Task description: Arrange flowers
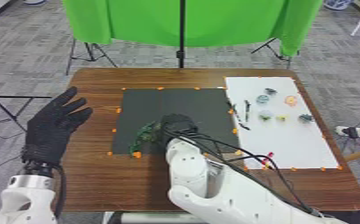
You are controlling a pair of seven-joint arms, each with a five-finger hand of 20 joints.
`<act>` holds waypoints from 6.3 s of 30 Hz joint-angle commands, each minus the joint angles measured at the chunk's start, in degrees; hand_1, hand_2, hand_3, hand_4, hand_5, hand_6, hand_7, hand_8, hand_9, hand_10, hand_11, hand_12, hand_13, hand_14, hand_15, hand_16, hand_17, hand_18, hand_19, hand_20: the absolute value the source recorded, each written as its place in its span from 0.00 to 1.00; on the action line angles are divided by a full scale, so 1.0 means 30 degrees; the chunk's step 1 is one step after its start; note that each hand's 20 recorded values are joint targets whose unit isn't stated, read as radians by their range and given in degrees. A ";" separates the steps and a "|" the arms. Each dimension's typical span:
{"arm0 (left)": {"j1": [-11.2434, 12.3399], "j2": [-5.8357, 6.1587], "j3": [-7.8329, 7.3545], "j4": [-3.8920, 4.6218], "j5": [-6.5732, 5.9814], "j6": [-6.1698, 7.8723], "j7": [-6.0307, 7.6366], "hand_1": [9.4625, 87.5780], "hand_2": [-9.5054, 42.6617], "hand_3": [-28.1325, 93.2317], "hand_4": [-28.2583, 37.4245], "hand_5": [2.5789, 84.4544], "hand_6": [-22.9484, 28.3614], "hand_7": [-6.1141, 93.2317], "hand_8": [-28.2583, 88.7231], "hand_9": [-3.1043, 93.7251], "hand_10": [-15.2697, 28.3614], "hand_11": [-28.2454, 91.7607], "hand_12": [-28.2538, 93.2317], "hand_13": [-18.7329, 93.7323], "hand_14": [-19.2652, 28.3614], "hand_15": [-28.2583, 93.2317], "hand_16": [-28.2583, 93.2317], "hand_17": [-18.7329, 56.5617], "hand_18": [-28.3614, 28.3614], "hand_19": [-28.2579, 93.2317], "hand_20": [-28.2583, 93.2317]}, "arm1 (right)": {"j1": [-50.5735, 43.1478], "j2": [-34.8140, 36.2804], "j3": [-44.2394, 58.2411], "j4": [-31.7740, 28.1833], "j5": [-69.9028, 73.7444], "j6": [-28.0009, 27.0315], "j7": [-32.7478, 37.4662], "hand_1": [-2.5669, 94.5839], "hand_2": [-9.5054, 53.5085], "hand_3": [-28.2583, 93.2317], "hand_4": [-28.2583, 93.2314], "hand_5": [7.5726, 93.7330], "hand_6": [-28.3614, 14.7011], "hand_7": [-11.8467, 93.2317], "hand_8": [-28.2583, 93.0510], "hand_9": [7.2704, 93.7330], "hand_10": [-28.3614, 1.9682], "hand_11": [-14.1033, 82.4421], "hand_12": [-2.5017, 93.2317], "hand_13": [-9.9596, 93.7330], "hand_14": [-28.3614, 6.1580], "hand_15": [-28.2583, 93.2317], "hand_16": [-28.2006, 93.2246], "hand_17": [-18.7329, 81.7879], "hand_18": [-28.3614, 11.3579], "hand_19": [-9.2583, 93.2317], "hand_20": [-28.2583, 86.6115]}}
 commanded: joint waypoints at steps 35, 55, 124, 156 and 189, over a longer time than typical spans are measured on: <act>0.1808 0.0280 -0.0116 0.0195 -0.1145 0.1033 0.1861 0.20 0.28 0.89 0.08 0.45 0.63 0.18 0.17 0.38 0.79 0.44 0.33 0.39 0.98 0.68 0.17 0.16 1.00 0.65 0.44 | -0.0834 0.5277 0.5923 0.0553 0.3831 0.2885 0.4359 0.31 0.07 0.84 0.04 0.47 0.30 0.18 0.15 0.60 0.04 0.51 0.17 0.70 0.24 0.86 0.29 0.53 0.00 1.00 0.48; 0.1584 0.0157 0.0082 0.0211 -0.1165 0.1087 0.1669 0.20 0.28 0.89 0.09 0.45 0.64 0.19 0.16 0.38 0.79 0.45 0.33 0.39 0.99 0.69 0.16 0.16 1.00 0.65 0.44 | -0.0221 0.4005 0.1982 0.2503 0.3244 0.2125 0.3918 0.44 0.00 0.85 0.00 0.72 0.57 0.26 0.13 0.78 0.38 0.75 0.22 0.83 0.48 0.90 0.34 0.63 0.02 1.00 0.67; 0.2986 0.0852 -0.0042 -0.0223 -0.1445 0.1536 0.2994 0.20 0.29 0.89 0.09 0.46 0.65 0.19 0.17 0.38 0.80 0.45 0.33 0.40 0.99 0.69 0.16 0.15 1.00 0.66 0.41 | -0.2514 0.3732 0.3223 -0.2930 0.1832 0.8376 0.3015 0.54 0.00 0.93 0.03 1.00 0.54 0.32 0.34 0.98 0.52 0.71 0.26 0.94 0.59 0.90 0.39 0.72 0.04 1.00 0.84; 0.2537 0.0437 -0.0142 -0.0247 -0.1025 0.1454 0.2053 0.21 0.29 0.89 0.10 0.47 0.66 0.19 0.17 0.38 0.80 0.45 0.33 0.40 0.99 0.69 0.16 0.15 1.00 0.66 0.40 | -0.4067 0.2960 0.4587 -0.2450 0.3638 0.5177 0.3715 0.45 0.11 0.90 0.03 1.00 0.60 0.35 0.25 1.00 0.55 0.72 0.24 0.96 0.52 0.89 0.39 0.73 0.01 1.00 0.85; 0.2326 0.0216 -0.0029 0.0313 -0.1435 0.1441 0.2036 0.19 0.31 0.89 0.06 0.47 0.66 0.19 0.17 0.38 0.80 0.45 0.33 0.40 0.99 0.69 0.16 0.15 1.00 0.67 0.40 | -0.2807 0.9023 0.6217 -0.3041 0.1209 0.8942 0.3976 0.36 0.15 0.90 0.05 0.70 0.51 0.25 0.14 0.78 0.32 0.58 0.19 0.78 0.40 0.84 0.34 0.54 0.00 1.00 0.61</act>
